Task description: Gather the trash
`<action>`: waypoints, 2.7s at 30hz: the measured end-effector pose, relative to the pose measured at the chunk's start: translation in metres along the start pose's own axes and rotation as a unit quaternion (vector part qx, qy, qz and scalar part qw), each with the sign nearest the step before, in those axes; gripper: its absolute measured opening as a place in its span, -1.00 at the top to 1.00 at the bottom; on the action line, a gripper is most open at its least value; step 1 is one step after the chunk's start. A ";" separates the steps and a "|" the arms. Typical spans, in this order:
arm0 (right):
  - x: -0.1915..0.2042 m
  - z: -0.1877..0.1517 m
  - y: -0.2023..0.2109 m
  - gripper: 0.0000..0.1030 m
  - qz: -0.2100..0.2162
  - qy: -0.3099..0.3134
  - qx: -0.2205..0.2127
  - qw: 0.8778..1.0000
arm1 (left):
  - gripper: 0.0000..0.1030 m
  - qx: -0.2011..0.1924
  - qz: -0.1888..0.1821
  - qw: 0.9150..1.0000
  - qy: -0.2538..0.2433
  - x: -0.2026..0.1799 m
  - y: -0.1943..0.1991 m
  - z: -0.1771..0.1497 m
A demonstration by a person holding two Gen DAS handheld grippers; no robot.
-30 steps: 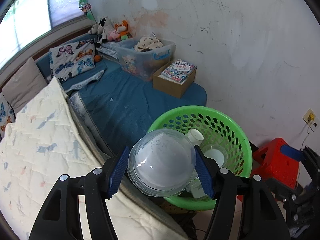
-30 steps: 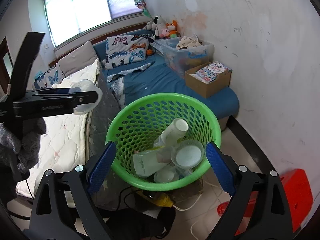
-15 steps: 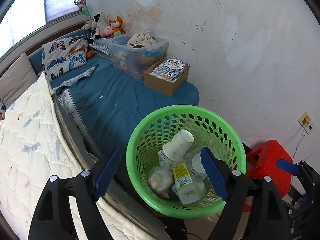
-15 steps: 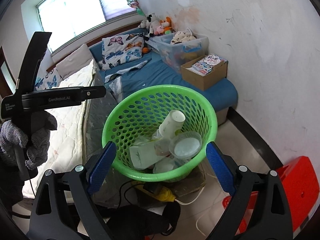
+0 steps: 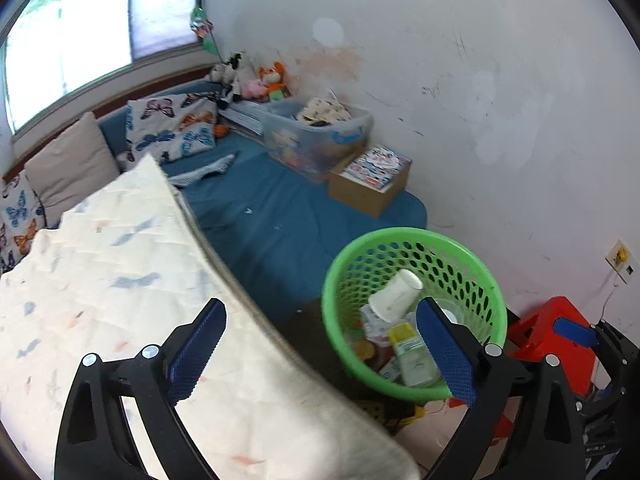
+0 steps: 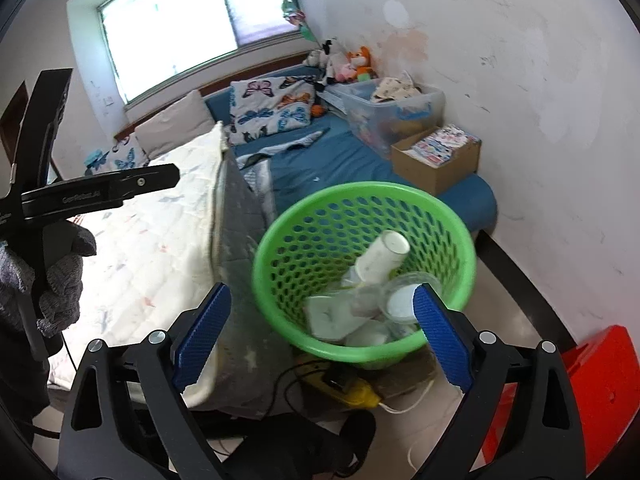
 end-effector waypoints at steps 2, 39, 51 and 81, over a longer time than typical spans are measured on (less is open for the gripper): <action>0.008 0.002 0.001 -0.79 0.000 0.007 -0.003 1.000 | -0.82 -0.008 0.013 1.000 0.005 0.011 0.012 -0.005; 0.131 0.007 0.014 -0.91 0.041 0.099 -0.027 0.994 | -0.86 -0.072 0.170 0.977 0.108 0.120 0.148 -0.102; 0.150 0.004 0.018 -0.91 0.053 0.113 -0.024 0.992 | -0.86 -0.068 0.185 0.969 0.151 0.142 0.163 -0.136; 0.165 0.004 0.026 -0.91 0.065 0.122 -0.027 0.990 | -0.86 -0.084 0.197 0.962 0.170 0.149 0.190 -0.153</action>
Point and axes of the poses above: each gripper's, at about its wrist camera, not at the fingertips, and y roughly against the way its jaws point, x to its left, z to its top, the point moved 6 cm from there along -y, roughly the way its jaws point, and after that the axes turned 5 degrees about x, right-handed, at the moved point
